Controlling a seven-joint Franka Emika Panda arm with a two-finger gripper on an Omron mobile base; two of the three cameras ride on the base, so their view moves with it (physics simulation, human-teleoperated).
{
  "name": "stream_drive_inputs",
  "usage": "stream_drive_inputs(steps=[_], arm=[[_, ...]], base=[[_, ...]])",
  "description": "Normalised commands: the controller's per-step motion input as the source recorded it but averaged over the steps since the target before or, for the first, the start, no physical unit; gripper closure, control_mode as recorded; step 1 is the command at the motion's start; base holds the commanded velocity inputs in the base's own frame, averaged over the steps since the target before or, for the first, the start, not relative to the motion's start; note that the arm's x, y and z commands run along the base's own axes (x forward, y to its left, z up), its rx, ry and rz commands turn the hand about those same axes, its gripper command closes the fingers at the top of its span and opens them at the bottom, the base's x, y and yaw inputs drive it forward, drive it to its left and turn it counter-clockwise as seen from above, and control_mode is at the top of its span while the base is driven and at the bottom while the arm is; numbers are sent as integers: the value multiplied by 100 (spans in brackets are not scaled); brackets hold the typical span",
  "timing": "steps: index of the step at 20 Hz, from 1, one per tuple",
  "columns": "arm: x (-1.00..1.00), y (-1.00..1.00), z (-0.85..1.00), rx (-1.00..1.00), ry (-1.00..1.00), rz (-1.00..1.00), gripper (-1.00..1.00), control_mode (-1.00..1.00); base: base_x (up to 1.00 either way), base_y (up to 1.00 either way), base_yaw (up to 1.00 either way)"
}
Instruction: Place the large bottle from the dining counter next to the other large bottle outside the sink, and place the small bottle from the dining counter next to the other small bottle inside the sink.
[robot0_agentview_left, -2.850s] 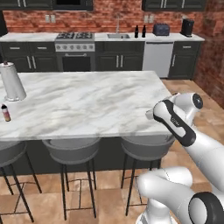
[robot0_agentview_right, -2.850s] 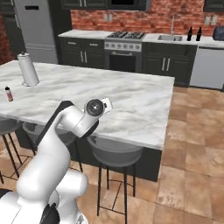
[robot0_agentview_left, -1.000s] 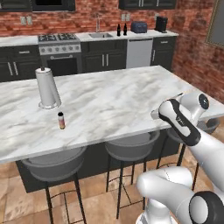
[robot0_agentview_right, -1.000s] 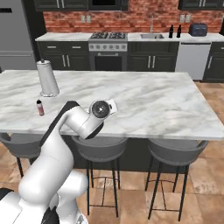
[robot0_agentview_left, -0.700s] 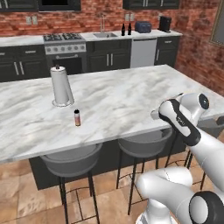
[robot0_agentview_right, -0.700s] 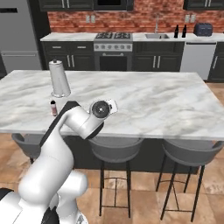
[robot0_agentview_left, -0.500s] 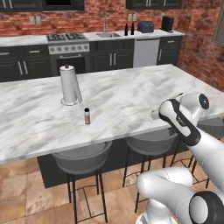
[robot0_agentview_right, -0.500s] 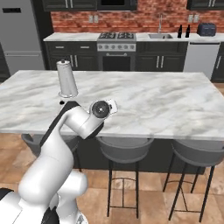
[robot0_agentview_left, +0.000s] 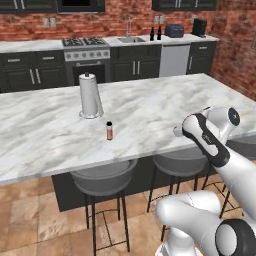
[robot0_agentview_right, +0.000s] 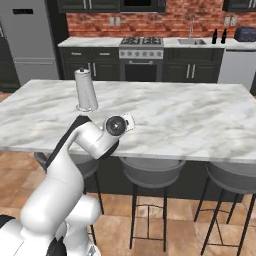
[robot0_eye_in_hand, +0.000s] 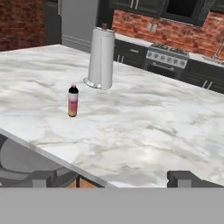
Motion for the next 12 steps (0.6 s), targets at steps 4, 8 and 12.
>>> stream_drive_inputs(steps=[4,8,12], arm=[[0,0,0,0,0,0,-100,100],[0,0,0,0,0,0,-100,100],[0,0,0,0,0,0,-100,100]], base=[[7,15,15],[12,11,15],[15,11,13]])
